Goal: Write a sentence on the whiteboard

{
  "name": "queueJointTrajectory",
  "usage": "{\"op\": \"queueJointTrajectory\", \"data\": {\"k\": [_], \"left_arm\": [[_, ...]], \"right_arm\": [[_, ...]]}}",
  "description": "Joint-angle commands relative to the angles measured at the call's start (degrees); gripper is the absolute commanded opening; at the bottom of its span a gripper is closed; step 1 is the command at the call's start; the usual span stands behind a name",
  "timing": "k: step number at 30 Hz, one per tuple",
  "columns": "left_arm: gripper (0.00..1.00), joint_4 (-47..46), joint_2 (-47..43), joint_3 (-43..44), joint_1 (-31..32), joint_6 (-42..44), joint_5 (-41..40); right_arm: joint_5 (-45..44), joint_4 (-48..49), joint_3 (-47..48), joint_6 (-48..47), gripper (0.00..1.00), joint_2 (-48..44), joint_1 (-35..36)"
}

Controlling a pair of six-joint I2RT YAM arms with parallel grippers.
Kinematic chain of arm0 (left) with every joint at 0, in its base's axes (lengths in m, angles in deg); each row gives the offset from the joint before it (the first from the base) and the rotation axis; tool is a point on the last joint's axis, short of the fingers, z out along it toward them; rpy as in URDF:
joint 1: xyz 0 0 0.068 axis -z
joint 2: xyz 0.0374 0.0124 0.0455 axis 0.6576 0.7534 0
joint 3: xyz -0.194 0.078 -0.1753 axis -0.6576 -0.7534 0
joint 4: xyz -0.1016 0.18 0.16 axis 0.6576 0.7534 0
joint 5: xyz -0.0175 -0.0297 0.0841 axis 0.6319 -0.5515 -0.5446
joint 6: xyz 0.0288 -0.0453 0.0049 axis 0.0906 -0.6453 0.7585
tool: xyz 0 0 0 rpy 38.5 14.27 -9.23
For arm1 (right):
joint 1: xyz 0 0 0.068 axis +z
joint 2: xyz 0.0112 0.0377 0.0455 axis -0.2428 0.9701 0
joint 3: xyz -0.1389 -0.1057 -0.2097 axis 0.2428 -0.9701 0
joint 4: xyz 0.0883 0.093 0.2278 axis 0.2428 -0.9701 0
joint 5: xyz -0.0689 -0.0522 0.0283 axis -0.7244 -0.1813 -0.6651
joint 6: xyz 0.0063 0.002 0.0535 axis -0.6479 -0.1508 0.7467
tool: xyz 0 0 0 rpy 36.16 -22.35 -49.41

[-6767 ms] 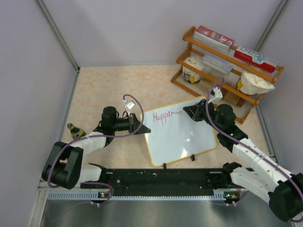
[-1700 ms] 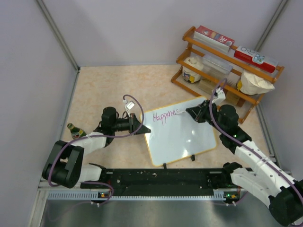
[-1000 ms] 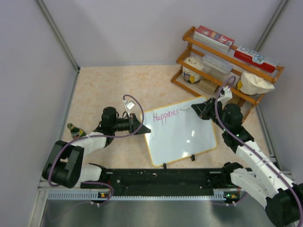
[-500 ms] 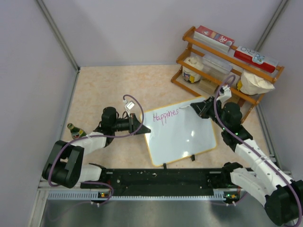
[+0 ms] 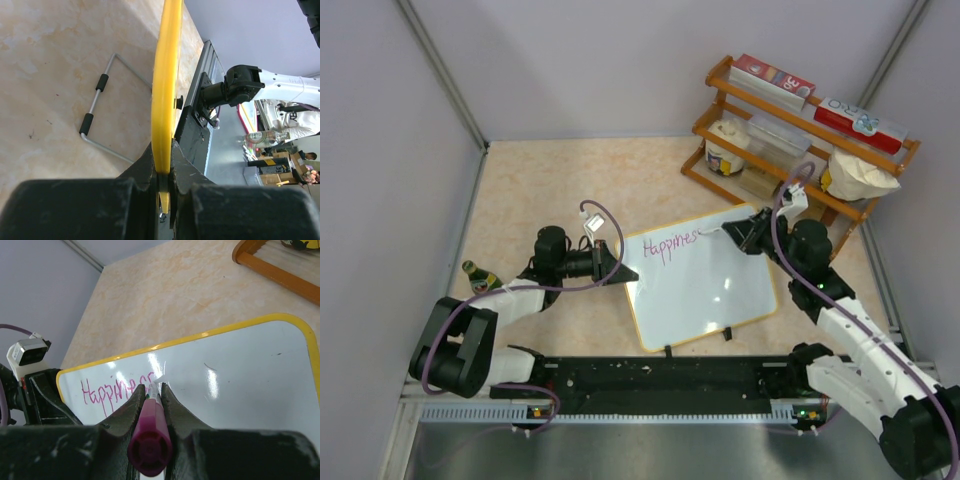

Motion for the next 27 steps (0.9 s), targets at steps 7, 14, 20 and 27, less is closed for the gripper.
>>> {"op": "queueJointTrajectory", "data": {"k": [7, 14, 20, 27], "left_arm": [[0.0, 2.2, 1.2, -0.9, 0.7, 3.9, -1.1], [0.0, 1.7, 1.4, -1.2, 0.7, 3.7, -1.2], [0.0, 1.3, 1.6, -1.2, 0.7, 3.3, -1.1], [0.0, 1.1, 1.5, -1.3, 0.7, 3.2, -1.2]], "right_arm": [[-2.5, -2.9, -0.7, -3.3, 0.0, -2.9, -0.7], [-1.0, -3.3, -0.9, -4.1, 0.0, -3.0, -0.8], [1.1, -2.1, -1.6, -3.8, 0.0, -3.0, -0.7], [3.1, -0.2, -1.7, -3.4, 0.0, -1.7, -0.7]]}}
